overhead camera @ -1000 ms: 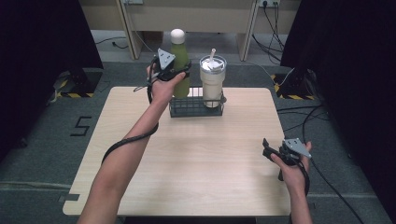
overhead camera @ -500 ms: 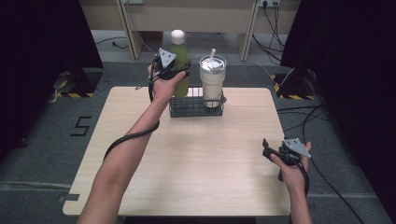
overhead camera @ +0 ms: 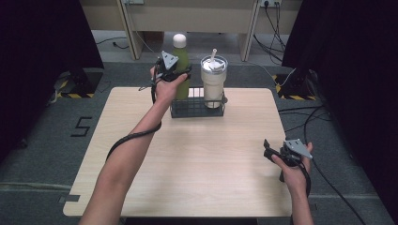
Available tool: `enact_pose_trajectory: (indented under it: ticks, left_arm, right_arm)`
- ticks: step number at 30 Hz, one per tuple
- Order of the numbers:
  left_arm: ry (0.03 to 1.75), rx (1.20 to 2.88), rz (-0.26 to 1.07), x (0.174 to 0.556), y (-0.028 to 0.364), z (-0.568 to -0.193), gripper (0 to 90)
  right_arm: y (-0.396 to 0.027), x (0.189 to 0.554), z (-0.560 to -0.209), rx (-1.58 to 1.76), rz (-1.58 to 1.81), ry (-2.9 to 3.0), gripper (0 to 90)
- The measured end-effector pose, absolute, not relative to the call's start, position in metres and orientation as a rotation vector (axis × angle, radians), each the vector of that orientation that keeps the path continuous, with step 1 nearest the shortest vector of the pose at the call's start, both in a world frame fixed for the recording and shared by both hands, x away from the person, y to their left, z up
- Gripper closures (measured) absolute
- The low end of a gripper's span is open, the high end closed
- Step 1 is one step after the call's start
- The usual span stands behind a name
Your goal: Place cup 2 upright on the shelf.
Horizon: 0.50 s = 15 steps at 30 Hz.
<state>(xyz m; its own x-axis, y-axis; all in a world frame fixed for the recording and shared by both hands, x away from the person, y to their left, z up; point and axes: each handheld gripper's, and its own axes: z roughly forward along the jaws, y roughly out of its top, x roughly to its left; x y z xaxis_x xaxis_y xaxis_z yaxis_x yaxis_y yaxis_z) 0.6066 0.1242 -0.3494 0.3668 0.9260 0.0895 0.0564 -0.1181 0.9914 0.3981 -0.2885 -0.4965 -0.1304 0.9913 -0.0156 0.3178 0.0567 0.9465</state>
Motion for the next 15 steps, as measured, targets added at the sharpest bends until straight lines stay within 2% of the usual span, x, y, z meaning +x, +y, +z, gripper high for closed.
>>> enact_pose_trajectory:
  ticks: [15]
  left_arm:
    - [0.954,1.538,0.955,0.611,0.122,-0.366,22.8]
  right_arm:
    - [-0.288,0.399,-0.498,1.352,1.101,1.573,14.9]
